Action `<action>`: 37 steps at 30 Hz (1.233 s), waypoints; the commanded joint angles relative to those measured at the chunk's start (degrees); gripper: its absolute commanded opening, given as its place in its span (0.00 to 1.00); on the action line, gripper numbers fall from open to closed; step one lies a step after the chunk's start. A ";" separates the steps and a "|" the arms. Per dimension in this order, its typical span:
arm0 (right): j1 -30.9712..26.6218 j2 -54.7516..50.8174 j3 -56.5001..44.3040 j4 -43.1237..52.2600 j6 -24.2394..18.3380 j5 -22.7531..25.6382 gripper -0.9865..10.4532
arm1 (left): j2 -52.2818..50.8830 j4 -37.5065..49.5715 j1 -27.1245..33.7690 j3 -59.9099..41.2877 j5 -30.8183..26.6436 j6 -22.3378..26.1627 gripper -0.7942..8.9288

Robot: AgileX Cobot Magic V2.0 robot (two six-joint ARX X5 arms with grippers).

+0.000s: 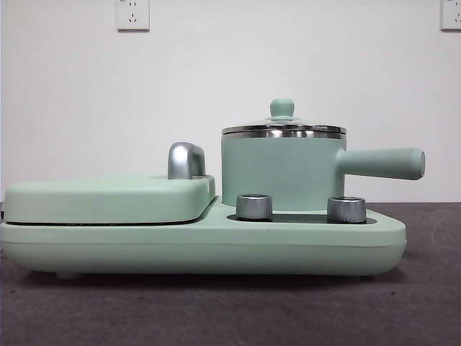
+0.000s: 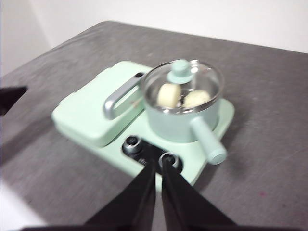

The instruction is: Put the buns in a small steamer

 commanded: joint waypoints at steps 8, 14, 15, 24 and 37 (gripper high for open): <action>-18.18 -10.71 -22.56 27.08 -0.85 3.10 0.10 | -0.07 -0.33 0.09 -1.11 -0.11 0.55 0.09; -22.80 -17.90 -38.66 39.52 -3.78 9.73 0.10 | -0.07 -0.33 0.09 -1.11 -0.11 0.52 0.09; -23.08 -18.64 -40.68 40.41 -4.81 10.71 0.10 | -0.07 -0.33 0.09 -1.11 -0.11 0.52 0.09; -23.21 -18.93 -53.79 48.24 -5.86 14.69 0.10 | -0.07 -0.31 0.09 -1.11 -0.11 0.52 0.09; -23.19 -18.95 -54.51 45.35 -4.22 14.51 0.10 | -0.07 -0.28 0.09 -1.11 -0.11 0.52 0.09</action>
